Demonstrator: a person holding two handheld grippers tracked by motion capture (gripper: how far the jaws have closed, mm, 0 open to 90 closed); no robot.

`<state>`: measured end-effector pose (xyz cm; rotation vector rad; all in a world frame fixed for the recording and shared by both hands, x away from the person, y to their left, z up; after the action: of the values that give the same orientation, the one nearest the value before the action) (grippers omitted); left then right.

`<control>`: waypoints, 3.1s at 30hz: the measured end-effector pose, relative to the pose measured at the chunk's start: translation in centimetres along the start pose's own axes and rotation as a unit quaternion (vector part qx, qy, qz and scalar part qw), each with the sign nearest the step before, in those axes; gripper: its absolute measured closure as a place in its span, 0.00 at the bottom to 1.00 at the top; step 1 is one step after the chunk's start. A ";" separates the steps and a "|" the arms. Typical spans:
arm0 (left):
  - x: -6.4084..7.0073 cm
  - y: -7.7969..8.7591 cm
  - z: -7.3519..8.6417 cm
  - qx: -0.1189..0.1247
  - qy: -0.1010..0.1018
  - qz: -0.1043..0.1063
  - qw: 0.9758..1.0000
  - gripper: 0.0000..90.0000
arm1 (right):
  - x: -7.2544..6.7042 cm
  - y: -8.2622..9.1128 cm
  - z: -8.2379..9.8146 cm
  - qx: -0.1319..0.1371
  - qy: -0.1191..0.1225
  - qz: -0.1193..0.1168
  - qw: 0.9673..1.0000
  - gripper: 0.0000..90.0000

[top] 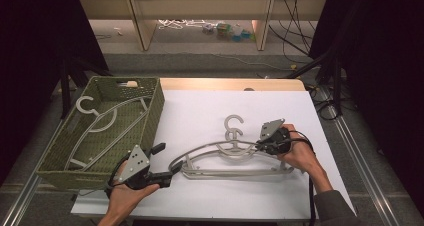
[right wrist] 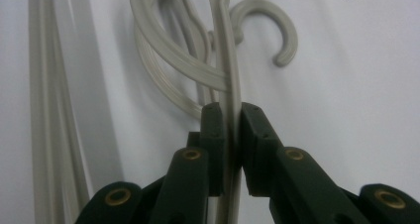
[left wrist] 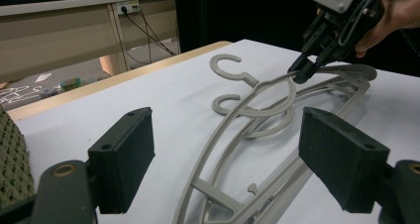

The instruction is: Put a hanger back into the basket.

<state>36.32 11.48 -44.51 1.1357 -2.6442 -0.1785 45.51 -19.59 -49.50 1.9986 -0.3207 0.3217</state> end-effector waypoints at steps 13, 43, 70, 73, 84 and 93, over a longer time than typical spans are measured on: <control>0.4 -0.5 -0.4 -0.007 0.002 0.005 1.000 0.24 | 0.3 3.5 -1.8 0.042 0.034 0.034 0.998 0.91; 3.7 -8.4 -2.8 -0.129 -0.004 0.066 0.989 0.29 | -1.3 6.3 -6.0 0.118 0.087 0.016 0.989 0.91; 5.3 -9.4 -1.6 -0.197 -0.034 0.135 0.970 0.79 | -2.5 6.2 -7.6 0.139 0.117 -0.007 0.983 0.91; 5.6 -9.2 -1.7 -0.200 -0.037 0.141 0.969 0.83 | -2.5 6.2 -7.4 0.131 0.127 -0.007 0.983 0.91; 5.7 -9.2 -1.3 -0.208 -0.058 0.163 0.963 0.85 | -2.8 6.1 -7.1 0.130 0.145 -0.017 0.981 0.91; 5.6 -9.3 0.0 -0.232 -0.073 0.159 0.957 0.87 | -2.8 6.2 -7.4 0.137 0.152 -0.016 0.979 0.91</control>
<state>39.11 1.02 -45.40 0.5571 -2.6537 -0.7958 40.06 -15.32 -42.21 2.1810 -0.0517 0.6722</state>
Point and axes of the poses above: each handheld gripper's, and its own axes: y roughly backward along the jaws, z roughly out of its underside, x roughly to its right, the point moved 8 cm from there along -y, roughly forward along the jaws, and after that the axes turned 13 degrees about y, right-handed, at the moved point
